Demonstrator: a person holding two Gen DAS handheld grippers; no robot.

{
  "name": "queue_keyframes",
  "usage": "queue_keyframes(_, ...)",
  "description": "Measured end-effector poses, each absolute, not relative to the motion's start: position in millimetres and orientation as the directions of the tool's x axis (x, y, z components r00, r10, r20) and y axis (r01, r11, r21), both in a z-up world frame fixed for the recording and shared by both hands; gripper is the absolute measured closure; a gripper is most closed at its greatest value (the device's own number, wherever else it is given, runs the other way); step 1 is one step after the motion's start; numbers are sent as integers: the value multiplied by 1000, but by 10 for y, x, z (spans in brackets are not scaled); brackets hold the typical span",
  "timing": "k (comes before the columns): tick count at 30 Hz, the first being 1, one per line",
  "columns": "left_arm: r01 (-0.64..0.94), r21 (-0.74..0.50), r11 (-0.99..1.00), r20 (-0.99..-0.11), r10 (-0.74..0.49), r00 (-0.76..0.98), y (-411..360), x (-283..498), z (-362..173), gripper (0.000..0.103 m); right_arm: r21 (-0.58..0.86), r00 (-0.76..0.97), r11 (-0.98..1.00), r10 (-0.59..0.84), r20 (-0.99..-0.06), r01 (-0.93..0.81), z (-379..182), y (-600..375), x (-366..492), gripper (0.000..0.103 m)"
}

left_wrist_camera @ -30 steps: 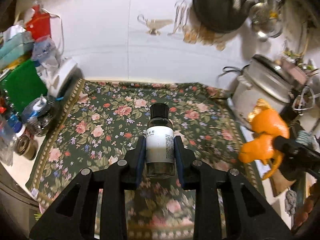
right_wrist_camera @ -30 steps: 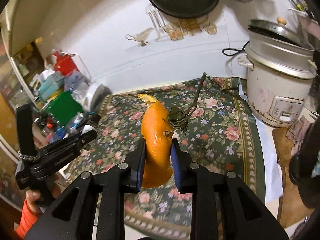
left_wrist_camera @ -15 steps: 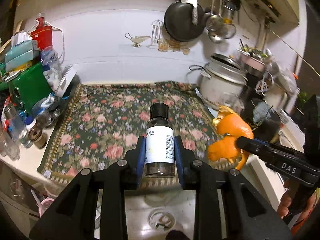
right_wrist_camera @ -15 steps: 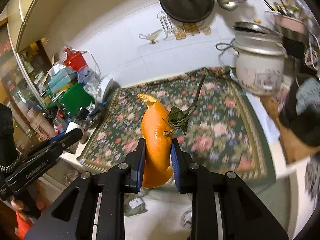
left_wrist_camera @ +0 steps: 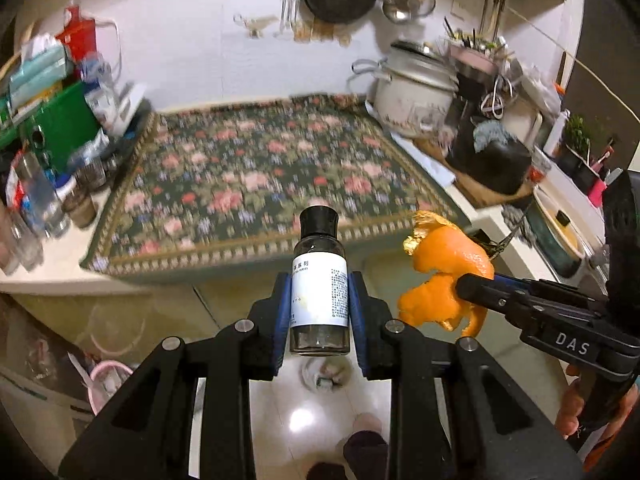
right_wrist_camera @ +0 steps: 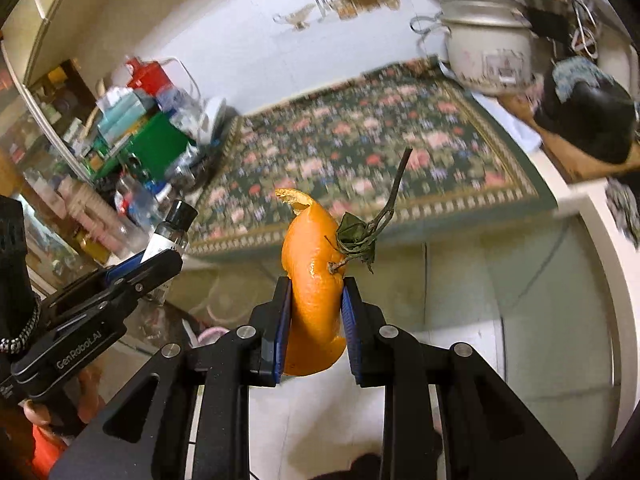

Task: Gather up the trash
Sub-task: 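Carry the orange peel and small bottle down over the bucket, then open both grippers to drop the peel and bottle into the bucket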

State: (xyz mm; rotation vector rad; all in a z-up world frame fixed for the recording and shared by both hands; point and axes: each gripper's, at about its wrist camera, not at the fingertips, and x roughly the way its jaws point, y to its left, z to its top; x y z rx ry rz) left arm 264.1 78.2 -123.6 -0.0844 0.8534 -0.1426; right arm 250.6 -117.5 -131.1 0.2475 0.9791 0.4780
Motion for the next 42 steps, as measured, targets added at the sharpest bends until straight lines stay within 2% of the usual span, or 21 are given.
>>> queue_keyframes(6,88,-162,983,-798,-183,574,689,2671,-1689,76,393,399,892,452,-798,-223,-1746,-1308,2450,81)
queue_keyframes(11,73,-160,984,-846,-175,503,548,2849,-2301,76,381,333,906,422,-843,-183,-2286,-1405,2530,81)
queue_keyframes(19,-23,-161,987,-903,-138,406,358,3064,-3662,76,330,236,930,362,-902,-164,-3581,-1577,2812,81)
queue_keyframes(26,-133,-169,976,-944,-122,306,385,3050,-4889,76,338,126,921,365,-922,-195,-4790,-1503,3068,80)
queue_keyframes(30,-170,-161,972,-956,-111,272,431,3077,-5350,76,365,83,905,390,-917,-220,-5295,-1365,3185,78)
queue_keyframes(36,-188,-160,969,-964,-112,240,395,3177,-5824,76,421,10,879,434,-901,-224,-5627,-1243,3363,67)
queue_keyframes(42,-154,-157,975,-972,-124,202,204,3409,-6188,76,378,38,895,398,-917,-235,-5564,-1366,3367,66)
